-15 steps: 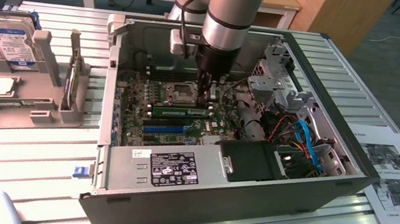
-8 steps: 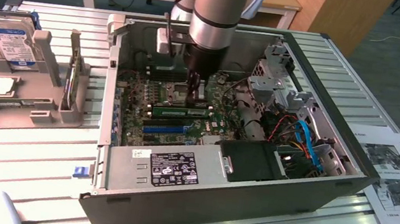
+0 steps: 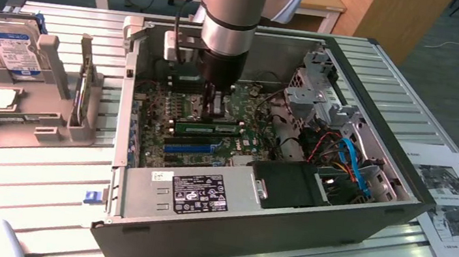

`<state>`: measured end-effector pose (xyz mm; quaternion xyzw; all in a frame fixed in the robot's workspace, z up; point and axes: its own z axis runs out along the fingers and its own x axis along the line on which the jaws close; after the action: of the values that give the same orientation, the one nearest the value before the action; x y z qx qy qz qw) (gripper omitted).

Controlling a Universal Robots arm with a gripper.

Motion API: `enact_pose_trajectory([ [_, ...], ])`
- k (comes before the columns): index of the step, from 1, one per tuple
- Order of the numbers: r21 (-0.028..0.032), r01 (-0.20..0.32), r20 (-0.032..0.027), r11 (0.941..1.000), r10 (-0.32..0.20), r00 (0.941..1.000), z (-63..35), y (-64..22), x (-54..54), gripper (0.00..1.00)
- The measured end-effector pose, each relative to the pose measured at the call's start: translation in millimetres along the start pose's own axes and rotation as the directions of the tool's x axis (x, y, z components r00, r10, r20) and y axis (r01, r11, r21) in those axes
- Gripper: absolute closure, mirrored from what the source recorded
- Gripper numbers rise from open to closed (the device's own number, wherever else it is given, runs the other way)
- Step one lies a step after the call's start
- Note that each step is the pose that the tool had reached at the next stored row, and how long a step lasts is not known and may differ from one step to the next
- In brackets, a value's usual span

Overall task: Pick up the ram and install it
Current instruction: 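Press down the ram until it locks into place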

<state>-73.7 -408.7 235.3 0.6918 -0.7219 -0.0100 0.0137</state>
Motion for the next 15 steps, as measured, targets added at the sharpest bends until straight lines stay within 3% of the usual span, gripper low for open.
enact_pose_trajectory([
  [3,0.0001,0.0,-0.0001,1.0,0.0,1.0,0.3,4.8,0.1,0.9],
  [15,0.0003,0.0,-0.0004,1.0,0.0,1.0,5.7,4.7,0.2,0.9],
])
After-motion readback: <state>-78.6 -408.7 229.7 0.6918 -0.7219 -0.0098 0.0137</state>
